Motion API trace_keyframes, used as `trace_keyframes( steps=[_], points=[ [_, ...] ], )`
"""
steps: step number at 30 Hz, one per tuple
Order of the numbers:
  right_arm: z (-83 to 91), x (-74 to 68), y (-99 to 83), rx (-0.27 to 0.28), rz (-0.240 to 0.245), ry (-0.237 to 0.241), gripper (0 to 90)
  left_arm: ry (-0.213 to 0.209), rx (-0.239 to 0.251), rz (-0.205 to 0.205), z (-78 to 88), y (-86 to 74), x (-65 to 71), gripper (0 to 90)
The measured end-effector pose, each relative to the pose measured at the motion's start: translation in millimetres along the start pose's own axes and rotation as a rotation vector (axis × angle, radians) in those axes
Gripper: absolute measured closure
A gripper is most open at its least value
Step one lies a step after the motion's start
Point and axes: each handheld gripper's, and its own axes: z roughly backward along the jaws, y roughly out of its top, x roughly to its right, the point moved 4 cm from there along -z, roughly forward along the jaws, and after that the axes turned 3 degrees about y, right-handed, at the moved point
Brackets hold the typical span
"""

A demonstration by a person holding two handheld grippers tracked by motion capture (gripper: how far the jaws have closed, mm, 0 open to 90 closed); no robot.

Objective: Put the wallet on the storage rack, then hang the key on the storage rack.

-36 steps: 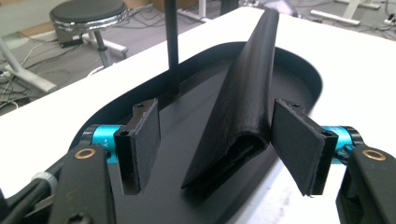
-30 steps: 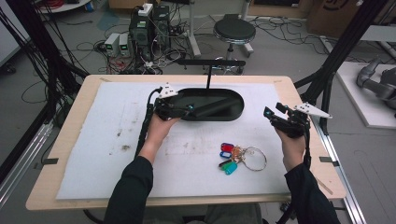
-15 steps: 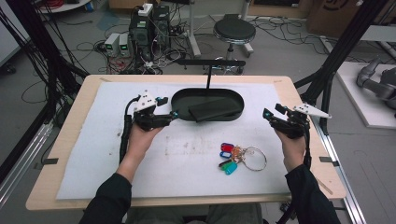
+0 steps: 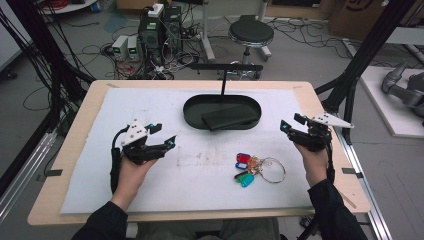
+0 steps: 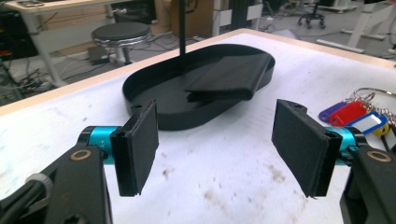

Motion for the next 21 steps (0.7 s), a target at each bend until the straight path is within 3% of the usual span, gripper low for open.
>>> trace_keyframes(
  steps=[4, 11, 21],
  points=[
    [5.0, -2.2, -5.1, -0.021, 0.020, 0.000, 33.9, 0.007, 0.000, 0.046, 15.4, -10.5, 2.4, 31.0],
    [13.6, -6.9, -10.1, -0.017, 0.027, 0.010, 33.6, 0.022, -0.003, 0.068, 20.8, -19.5, -0.4, 31.0],
    [25.9, -11.7, -12.5, -0.005, 0.037, 0.028, 30.6, 0.043, 0.000, 0.054, 19.6, -18.9, -7.6, 29.7]
  ],
)
